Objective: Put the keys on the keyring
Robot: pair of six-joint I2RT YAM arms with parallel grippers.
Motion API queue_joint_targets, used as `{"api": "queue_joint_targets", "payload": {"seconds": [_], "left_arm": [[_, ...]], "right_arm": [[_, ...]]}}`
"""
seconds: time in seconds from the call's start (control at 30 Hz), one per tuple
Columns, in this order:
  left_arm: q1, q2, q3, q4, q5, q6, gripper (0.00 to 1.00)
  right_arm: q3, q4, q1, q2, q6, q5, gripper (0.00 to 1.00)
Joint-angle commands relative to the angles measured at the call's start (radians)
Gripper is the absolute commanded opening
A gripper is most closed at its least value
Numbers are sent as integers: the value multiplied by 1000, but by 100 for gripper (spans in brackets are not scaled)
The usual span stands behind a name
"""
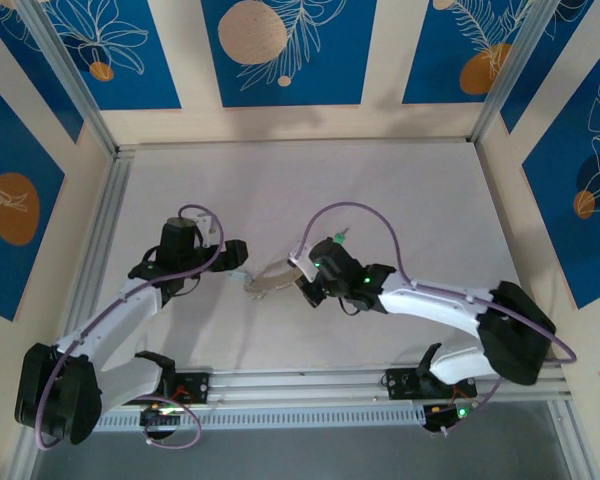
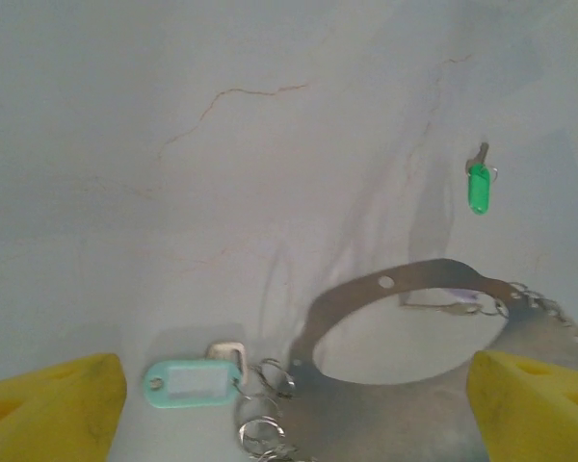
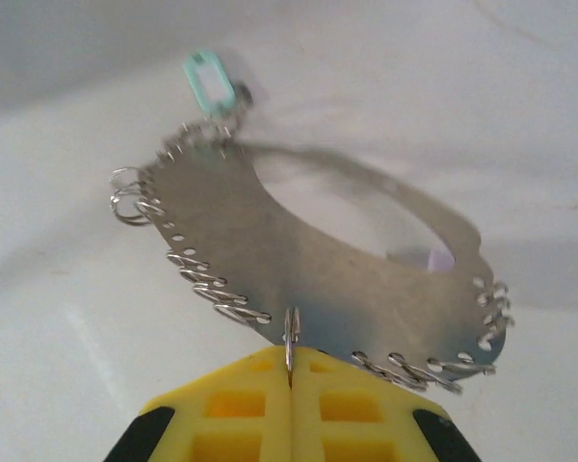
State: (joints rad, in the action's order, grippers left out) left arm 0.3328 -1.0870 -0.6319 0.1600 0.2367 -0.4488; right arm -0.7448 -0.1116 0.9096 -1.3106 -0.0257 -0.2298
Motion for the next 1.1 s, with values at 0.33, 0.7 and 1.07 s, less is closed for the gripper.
{"api": "queue_joint_targets", "payload": {"seconds": [0.33,0.7,1.07], "left_arm": [[214,226,45,-415,448,54,65],[353,226,-35,-411,608,131,34],[386,256,-82,-349,682,162,38]], "right_arm": [[-53,-49,-117,371,95,588,0],[-65,2,-143,417,58,752,0],[-57,63,-184,429,9,841,0]]}}
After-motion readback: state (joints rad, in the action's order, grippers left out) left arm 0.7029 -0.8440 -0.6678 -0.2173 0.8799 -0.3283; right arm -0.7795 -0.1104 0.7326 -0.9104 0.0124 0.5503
